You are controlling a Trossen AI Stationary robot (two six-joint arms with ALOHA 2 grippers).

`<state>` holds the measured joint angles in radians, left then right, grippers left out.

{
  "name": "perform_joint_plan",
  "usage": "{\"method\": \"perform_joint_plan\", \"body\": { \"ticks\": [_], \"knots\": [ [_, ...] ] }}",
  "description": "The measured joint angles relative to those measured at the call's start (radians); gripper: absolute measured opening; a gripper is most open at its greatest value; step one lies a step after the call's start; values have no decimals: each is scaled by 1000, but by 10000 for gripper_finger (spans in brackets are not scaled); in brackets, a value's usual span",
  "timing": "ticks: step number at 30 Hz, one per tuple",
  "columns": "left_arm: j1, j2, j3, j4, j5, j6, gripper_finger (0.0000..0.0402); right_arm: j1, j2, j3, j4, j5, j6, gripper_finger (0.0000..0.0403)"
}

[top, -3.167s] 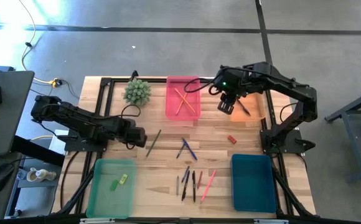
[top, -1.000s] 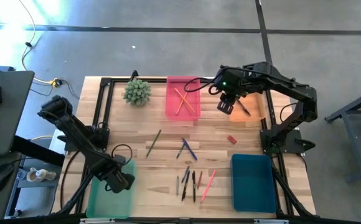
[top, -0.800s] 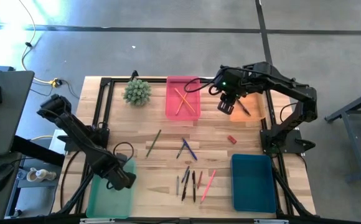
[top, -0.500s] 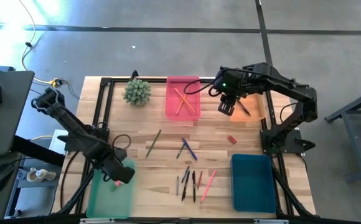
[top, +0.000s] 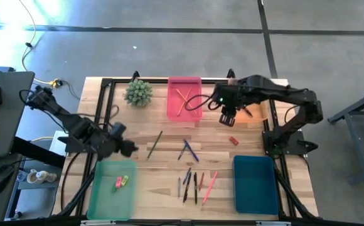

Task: Sort crayons/erasers/pens/pencils in bins
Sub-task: Put the blue pen into the orange bin

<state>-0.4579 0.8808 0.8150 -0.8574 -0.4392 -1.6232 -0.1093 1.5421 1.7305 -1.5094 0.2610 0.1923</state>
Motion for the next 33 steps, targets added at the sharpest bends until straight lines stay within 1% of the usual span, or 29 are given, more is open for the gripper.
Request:
{"method": "perform_joint_plan", "body": {
  "ticks": [2, 5, 7, 10, 14, 17, 21, 26, 29, 33],
  "knots": [
    [49, -25, 1, -6, -51, 61, 163, 11, -17, -74, 53, -22, 55, 139],
    [129, -54, 1, -39, -89, 170, 163, 28, -26, -167, 136, -76, 144, 139],
    [193, -68, 1, -69, -99, 226, 163, 41, -26, -210, 177, -85, 220, 139],
    [295, -77, 1, -72, -82, 325, 163, 63, -27, -259, 247, -98, 322, 139],
    [419, -76, 0, -65, -11, 484, 163, 91, -27, -280, 374, -132, 372, 139],
    [506, -76, 0, -65, 32, 582, 163, 106, -25, -279, 484, -133, 394, 139],
    [611, -76, 0, -64, 55, 681, 163, 119, -9, -249, 581, -143, 428, 139],
    [736, -75, 0, -65, 110, 815, 163, 138, 37, -174, 581, -144, 462, 139],
    [792, -68, 0, -66, 158, 841, 163, 152, 92, -109, 565, -146, 463, 139],
    [831, -61, 0, -66, 202, 878, 163, 169, 187, -32, 507, -146, 467, 139]
  ]
}}
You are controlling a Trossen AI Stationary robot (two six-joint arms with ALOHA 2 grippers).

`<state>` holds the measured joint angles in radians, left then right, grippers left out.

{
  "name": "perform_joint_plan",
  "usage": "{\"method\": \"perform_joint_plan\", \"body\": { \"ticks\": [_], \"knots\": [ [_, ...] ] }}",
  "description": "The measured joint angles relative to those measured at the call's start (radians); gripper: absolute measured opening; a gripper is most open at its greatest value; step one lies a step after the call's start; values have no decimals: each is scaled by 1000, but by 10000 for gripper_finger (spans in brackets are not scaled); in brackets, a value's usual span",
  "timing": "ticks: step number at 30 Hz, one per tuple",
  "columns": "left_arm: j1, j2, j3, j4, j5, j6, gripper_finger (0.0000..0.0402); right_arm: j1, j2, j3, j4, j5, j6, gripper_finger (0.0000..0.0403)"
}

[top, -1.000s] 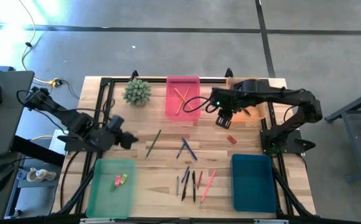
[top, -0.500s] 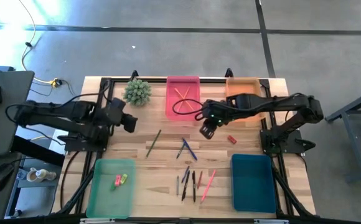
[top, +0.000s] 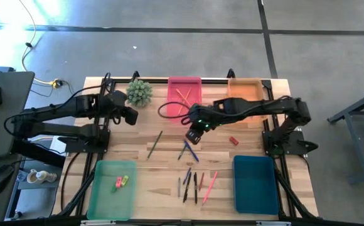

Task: Sort crayons/erasers/pens/pencils in bins
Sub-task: Put the blue pen into the orange bin

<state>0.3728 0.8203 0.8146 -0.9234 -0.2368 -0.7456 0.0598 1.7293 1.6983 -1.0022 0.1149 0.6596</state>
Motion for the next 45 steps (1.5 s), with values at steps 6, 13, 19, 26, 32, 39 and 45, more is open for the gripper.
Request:
{"method": "perform_joint_plan", "body": {
  "ticks": [6, 13, 19, 26, 32, 39, 45],
  "knots": [
    [9, 2, 0, 0, 10, 27, 163, 21, 100, 24, -55, 0, 59, 139],
    [9, 2, 0, 0, 29, 72, 163, 33, 198, 21, -73, 0, 185, 139],
    [9, 2, 0, 0, 49, 80, 163, 52, 266, 20, -70, -1, 277, 139],
    [9, 2, 0, 0, 49, 112, 163, 80, 350, 20, -72, -22, 283, 139],
    [9, 2, 0, 0, 49, 123, 163, 93, 416, 20, -64, -75, 276, 139],
    [9, 2, 0, 0, 49, 123, 163, 99, 486, 20, -44, -118, 276, 139],
    [9, 2, 0, 0, 64, 123, 163, 98, 517, 23, -42, -137, 282, 139]
  ]
}}
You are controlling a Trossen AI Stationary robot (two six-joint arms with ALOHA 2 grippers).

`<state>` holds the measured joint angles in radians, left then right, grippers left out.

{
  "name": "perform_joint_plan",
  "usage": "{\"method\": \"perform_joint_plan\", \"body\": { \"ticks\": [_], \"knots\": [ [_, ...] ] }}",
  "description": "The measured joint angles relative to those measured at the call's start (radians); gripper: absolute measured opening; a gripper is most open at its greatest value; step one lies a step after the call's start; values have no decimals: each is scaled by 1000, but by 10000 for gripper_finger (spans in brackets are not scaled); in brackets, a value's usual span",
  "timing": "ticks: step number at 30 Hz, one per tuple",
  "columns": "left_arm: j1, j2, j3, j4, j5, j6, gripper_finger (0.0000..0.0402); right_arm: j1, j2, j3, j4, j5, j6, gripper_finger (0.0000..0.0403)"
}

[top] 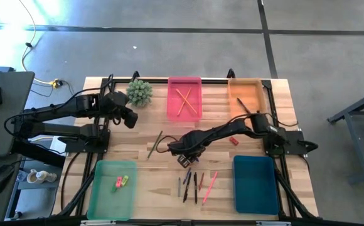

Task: Sort crayons/erasers/pens/pencils in bins
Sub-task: Put the blue pen into the orange bin

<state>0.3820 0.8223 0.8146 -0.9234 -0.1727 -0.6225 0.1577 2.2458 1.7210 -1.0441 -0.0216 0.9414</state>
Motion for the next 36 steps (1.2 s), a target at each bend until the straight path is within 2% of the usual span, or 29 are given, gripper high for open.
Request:
{"method": "perform_joint_plan", "body": {
  "ticks": [5, 12, 16, 24, 36],
  "knots": [
    [0, 0, 0, 0, 11, 0, 163, 0, 3, 1, 1, -5, 1, 124],
    [0, 0, 0, 0, 11, 32, 163, 0, 4, 1, -6, -10, 1, 43],
    [0, 0, 0, 0, 11, 32, 163, 0, 5, 0, -18, -9, 1, 13],
    [0, 0, 0, 0, 11, 32, 163, 0, -4, 1, -41, 3, 3, 19],
    [0, 0, 0, 1, -1, 32, 163, -20, -126, -4, -235, 226, 0, 19]
  ]
}}
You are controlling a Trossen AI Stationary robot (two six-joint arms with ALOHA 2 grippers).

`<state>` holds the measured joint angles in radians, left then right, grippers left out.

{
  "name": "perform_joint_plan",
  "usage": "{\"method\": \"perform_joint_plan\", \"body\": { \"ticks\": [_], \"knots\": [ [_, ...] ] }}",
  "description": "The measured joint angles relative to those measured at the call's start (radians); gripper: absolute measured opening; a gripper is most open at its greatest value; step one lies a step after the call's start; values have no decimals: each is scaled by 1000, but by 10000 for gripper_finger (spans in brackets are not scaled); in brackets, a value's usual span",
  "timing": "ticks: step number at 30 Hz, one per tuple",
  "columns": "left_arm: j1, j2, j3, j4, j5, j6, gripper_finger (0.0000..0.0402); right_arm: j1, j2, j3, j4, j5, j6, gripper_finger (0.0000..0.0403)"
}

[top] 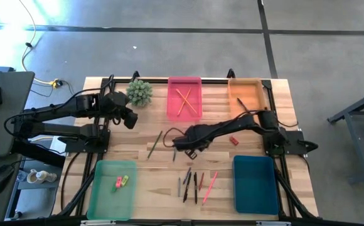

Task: Sort crayons/erasers/pens/pencils in bins
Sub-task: Put the blue pen into the orange bin

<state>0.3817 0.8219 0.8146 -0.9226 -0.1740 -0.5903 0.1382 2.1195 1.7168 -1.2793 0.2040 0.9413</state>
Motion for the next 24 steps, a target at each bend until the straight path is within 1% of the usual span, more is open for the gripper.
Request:
{"method": "perform_joint_plan", "body": {
  "ticks": [5, 9, 14, 20, 22, 24],
  "knots": [
    [0, 0, 0, 2, -12, 0, 163, -15, -71, 0, -37, 145, -7, 19],
    [0, 0, 0, 6, -24, 0, 163, -31, -121, 0, -103, 259, -13, 19],
    [0, 2, 0, 12, -24, -4, 163, -67, -170, 1, -176, 377, -28, 19],
    [-6, 28, 0, 81, 11, -39, 163, -132, -207, 1, -295, 458, -74, 19],
    [-6, 42, 0, 107, 24, -53, 163, -155, -232, -17, -280, 478, -113, 19],
    [-6, 56, 0, 124, 34, -70, 163, -181, -277, -73, -267, 477, -147, 19]
  ]
}}
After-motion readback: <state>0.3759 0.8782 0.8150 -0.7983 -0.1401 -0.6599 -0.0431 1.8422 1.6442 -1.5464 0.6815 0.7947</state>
